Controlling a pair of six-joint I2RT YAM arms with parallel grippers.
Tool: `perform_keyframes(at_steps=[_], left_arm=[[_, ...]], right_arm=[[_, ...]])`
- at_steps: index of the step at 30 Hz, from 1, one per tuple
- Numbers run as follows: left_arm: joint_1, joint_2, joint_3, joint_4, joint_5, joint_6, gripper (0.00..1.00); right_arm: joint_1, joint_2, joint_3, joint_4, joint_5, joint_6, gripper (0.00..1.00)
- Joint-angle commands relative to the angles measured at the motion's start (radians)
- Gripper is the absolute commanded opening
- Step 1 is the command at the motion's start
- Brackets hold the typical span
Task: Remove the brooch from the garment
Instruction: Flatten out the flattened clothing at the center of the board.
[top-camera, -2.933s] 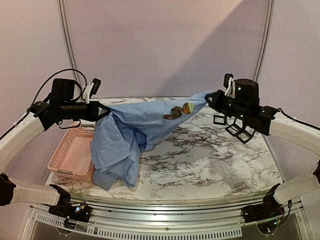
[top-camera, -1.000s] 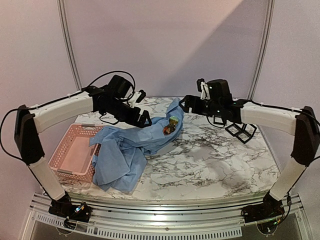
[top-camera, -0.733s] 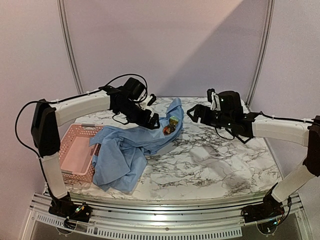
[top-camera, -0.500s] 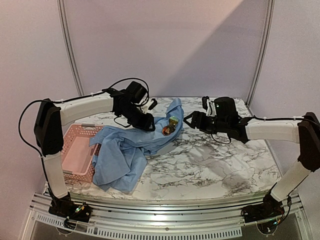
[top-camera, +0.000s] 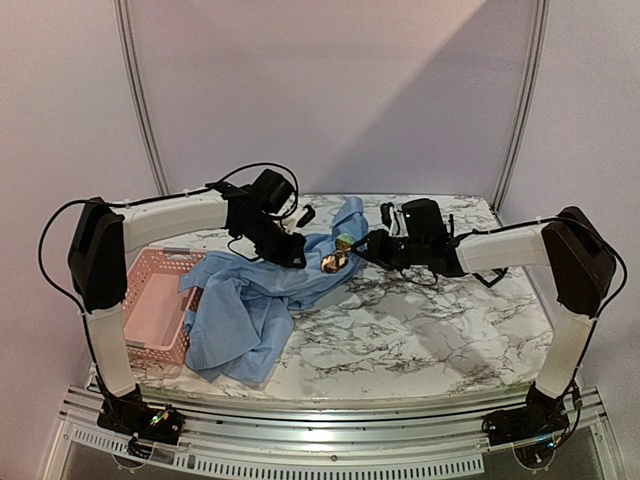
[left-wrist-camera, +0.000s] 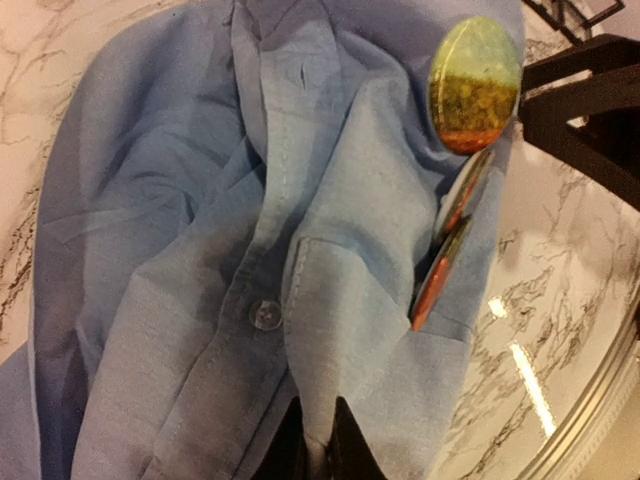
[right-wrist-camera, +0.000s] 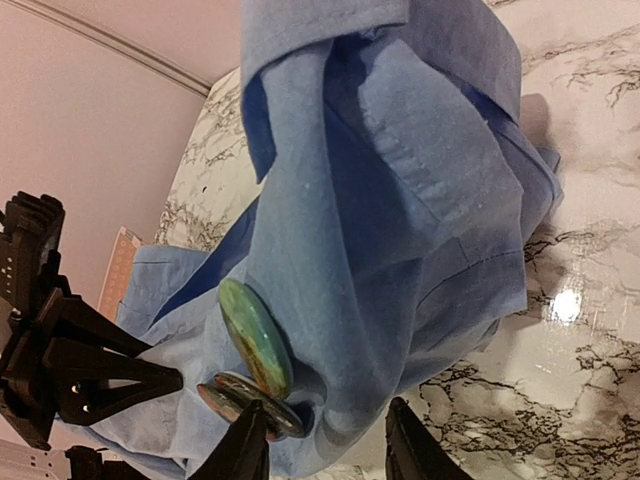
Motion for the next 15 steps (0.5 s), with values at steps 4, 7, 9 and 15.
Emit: perform_keyframes(at_steps=[4,7,9,15], left_arm=[[-0.011,-0.017,-0.013,0.016,0.025,-0.006,0.08],[-0.011,-0.020,-0.015,0.019,0.026,-0.006,0.07],[-0.011,-0.024,-0.016,0.022,0.029,-0.008,0.07],[-0.011,-0.039,-0.021,0.027,0.057,-0.006,0.11]], right_arm=[[-0.001,0.064,0.040,0.015,-0.009,0.010,0.29],[-0.001,0.080,0.049,0.014,-0.015,0.013,0.20],[-0.002,0.083,0.049,0.016,-0.015,0.012,0.12],[-0.001,0.047,0.054,-0.002,-0.001,-0.011,0.00]])
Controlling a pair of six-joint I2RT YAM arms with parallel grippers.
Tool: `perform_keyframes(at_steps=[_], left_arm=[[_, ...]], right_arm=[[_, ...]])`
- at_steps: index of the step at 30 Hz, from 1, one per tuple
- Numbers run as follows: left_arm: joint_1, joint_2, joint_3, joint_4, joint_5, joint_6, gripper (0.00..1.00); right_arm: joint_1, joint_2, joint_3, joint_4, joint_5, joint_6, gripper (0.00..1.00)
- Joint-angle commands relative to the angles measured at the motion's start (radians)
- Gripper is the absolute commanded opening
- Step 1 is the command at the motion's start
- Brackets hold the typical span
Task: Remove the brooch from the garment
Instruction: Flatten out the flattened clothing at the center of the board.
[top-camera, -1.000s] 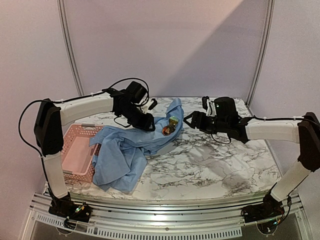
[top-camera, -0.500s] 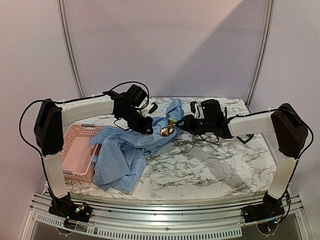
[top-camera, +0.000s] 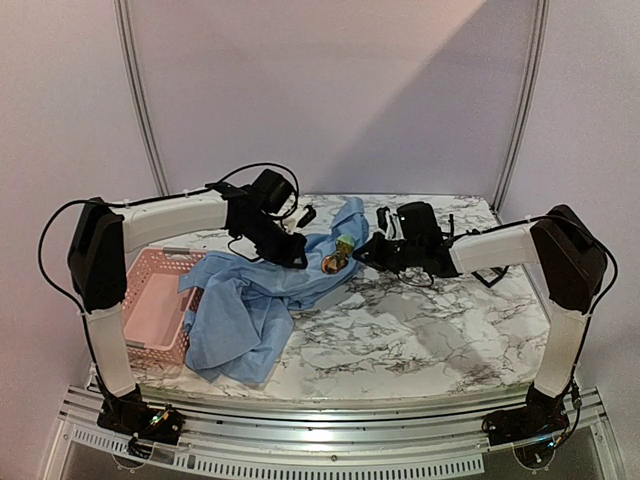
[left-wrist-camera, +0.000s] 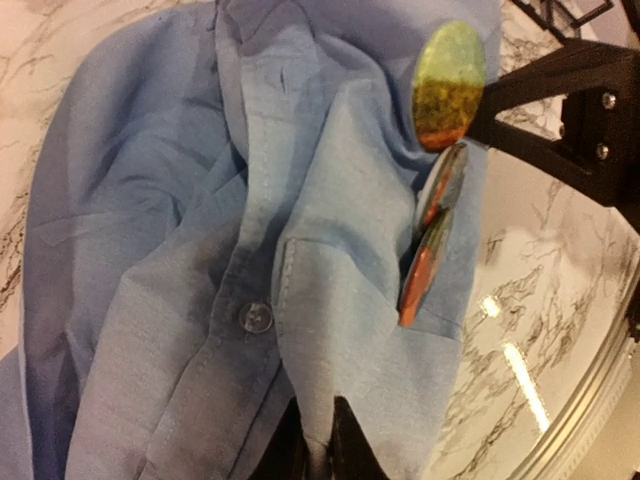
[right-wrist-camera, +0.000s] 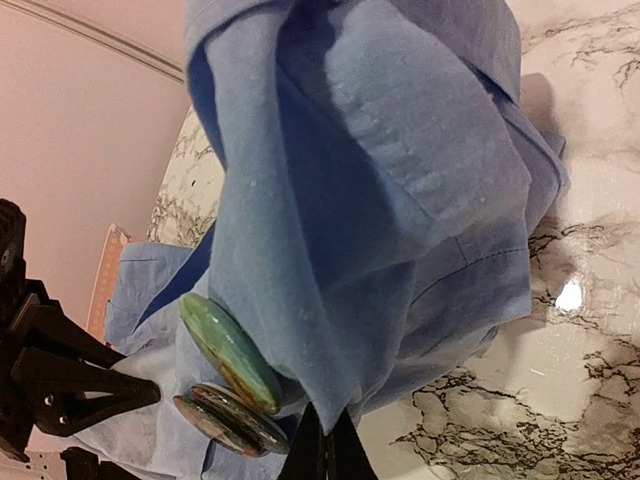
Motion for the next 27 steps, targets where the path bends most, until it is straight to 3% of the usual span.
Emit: perform_keyframes(at_steps=[1,3,5,7,11,13,17,22,27], left_arm=[[-0.011,-0.047,-0.018,0.022,0.053,0.000,0.14],[-0.011,-0.081,-0.025,0.037,0.103,0.013,0.27],[-0.011,-0.135,-0.045,0.077,0.144,0.030,0.54],[-0.011,-0.200,-0.077,0.115,0.166,0.042,0.74],[-0.001,-0.318,-0.144,0.196,0.118,0.045,0.94],[0.010,-0.343,-0.162,0.223,0.093,0.038,0.99],[0.017,-0.267,-0.113,0.196,0.080,0.013,1.00],[-0.007,-0.125,0.004,0.115,0.058,-0.013,1.00],[-0.048,0.013,0.170,0.027,-0.081,0.005,0.99]], right_arm=[[-0.001,-0.030,0.021,-0.018,0.018,-0.021,0.00],[0.000,-0.081,-0.005,-0.037,0.036,-0.026,0.00],[0.009,-0.143,-0.047,-0.068,0.063,-0.034,0.00],[0.024,-0.236,-0.099,-0.112,0.109,-0.039,0.00],[0.053,-0.451,-0.247,-0.207,0.220,-0.018,0.00],[0.053,-0.547,-0.332,-0.247,0.256,0.020,0.00],[0.053,-0.663,-0.494,-0.293,0.269,0.119,0.00],[0.064,-0.714,-0.612,-0.325,0.217,0.205,0.00],[0.065,-0.748,-0.675,-0.376,0.218,0.245,0.00]])
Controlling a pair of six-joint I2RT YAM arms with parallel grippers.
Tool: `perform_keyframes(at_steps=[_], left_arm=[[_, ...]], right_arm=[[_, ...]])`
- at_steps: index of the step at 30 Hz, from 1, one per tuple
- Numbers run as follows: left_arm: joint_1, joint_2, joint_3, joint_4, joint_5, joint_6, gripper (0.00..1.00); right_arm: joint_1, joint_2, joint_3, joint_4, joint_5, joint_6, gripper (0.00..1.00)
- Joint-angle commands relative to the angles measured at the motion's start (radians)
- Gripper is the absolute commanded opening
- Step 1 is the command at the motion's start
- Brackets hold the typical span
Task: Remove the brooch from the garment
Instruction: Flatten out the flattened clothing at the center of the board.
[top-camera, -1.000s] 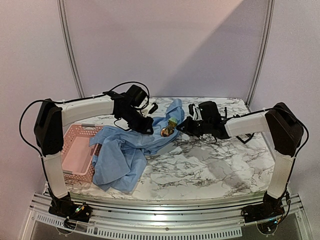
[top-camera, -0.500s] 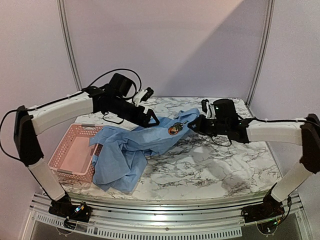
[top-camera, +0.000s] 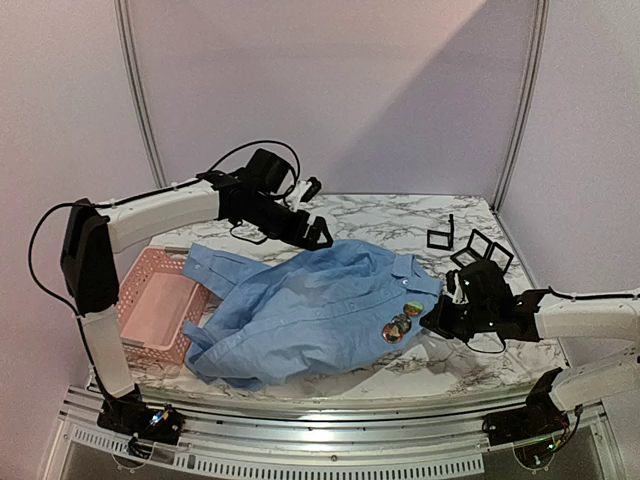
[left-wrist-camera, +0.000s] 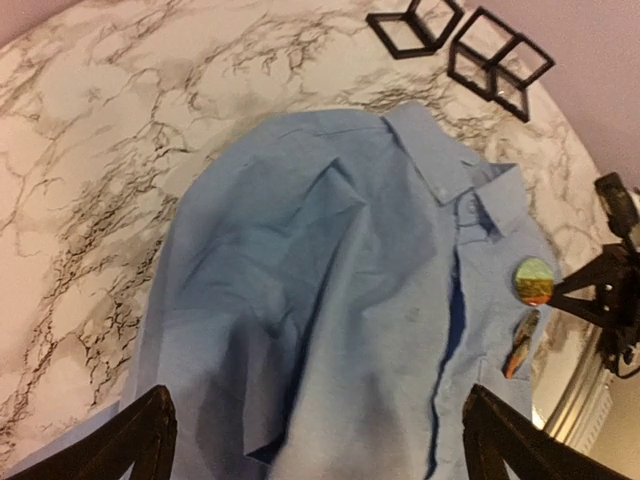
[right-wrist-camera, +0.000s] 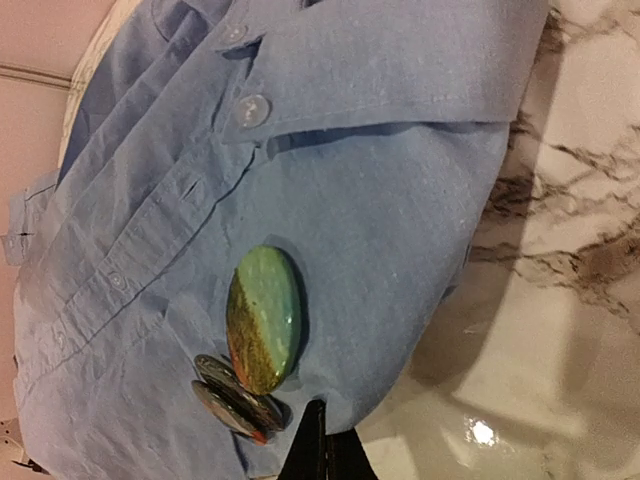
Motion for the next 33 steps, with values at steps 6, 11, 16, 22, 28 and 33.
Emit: perform_keyframes(at_steps=[6,11,16,22,28,33], left_arm=[[-0.083,0.266,0.345,-0.150,-0.260,0.062,1.00],[-0.094,0.409,0.485,-0.154,-0.280,0.091,1.00],[-0.098,0.503,0.560,-0.145,-0.275,0.072,0.99],[-0.102,0.542,0.559,-0.057,-0.330,0.072,1.00],[-0.102,0.576,0.563,0.013,-0.392,0.084,0.99],[-0.102,0.628,0.604,0.018,-0.392,0.100,1.00]], right_arm=[[0.012,-0.041,-0.054,-0.061,0.008,0.064,0.00],[0.012,-0.048,-0.067,-0.019,0.006,0.066,0.00],[0.012,-0.044,-0.071,0.000,0.006,0.064,0.00],[0.012,-0.026,-0.072,0.034,-0.015,0.066,0.00],[0.013,0.003,-0.065,0.056,-0.032,0.067,0.00],[0.013,0.017,-0.054,0.056,-0.035,0.067,0.00]])
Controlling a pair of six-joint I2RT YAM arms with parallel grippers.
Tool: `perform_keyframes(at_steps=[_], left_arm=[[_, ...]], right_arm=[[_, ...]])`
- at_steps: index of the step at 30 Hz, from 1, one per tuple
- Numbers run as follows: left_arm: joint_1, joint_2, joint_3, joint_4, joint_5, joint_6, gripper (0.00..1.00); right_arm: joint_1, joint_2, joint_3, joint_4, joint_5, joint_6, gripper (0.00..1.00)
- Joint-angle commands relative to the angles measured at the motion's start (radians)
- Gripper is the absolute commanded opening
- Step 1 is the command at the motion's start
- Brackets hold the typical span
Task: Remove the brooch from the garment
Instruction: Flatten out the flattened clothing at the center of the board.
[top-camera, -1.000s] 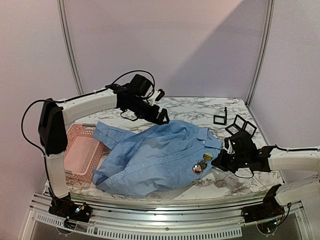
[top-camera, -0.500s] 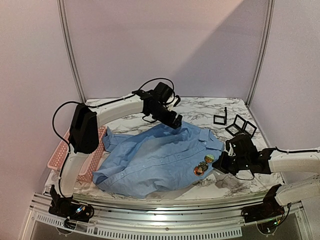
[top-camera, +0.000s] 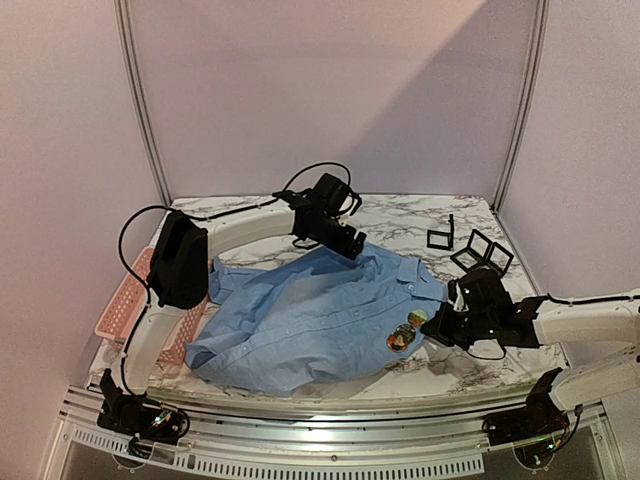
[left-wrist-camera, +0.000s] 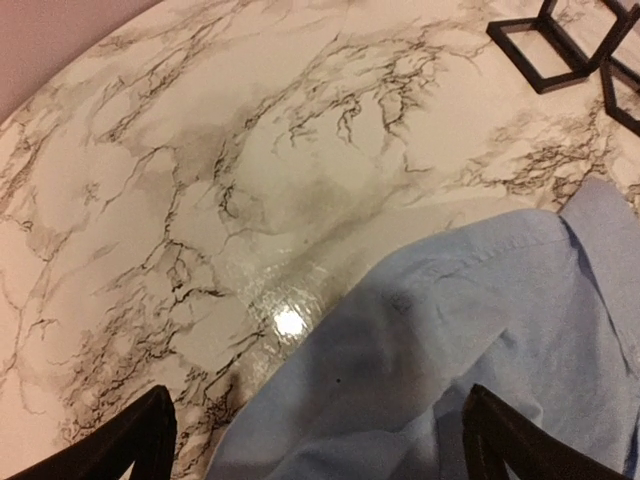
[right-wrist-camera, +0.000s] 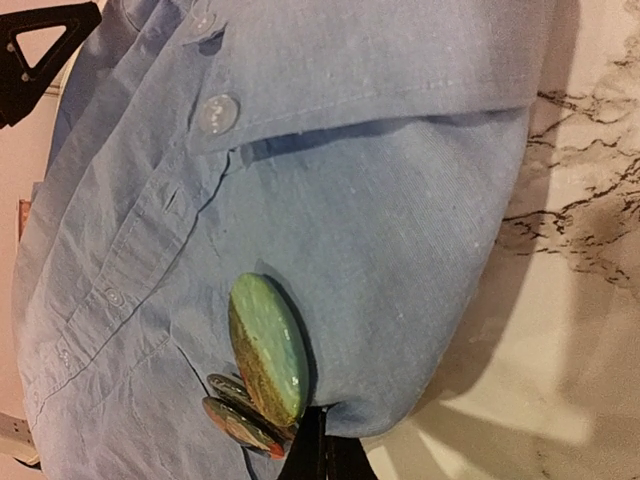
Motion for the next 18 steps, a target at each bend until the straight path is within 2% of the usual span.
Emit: perform_keyframes(at_steps=[1,15,17,18], left_arm=[[-0.012,0.072,0.066,0.025,-0.020,0.023,1.00],[-0.010,0.159,0.124,0.017,0.109,-0.017,1.00],[-0.010,0.159,0.124,0.024,0.133,-0.025,0.93],[-0.010,0.160,0.124,0.026,0.151,-0.028,0.79]], right_arm=[[0.010,0.014,0.008,0.017,-0.016,0.006,0.00],[0.027,0.049,0.028,0.017,-0.012,0.018,0.00],[0.029,0.055,0.033,0.017,-0.010,0.017,0.00],[0.031,0.060,0.035,0.017,-0.009,0.017,0.00]])
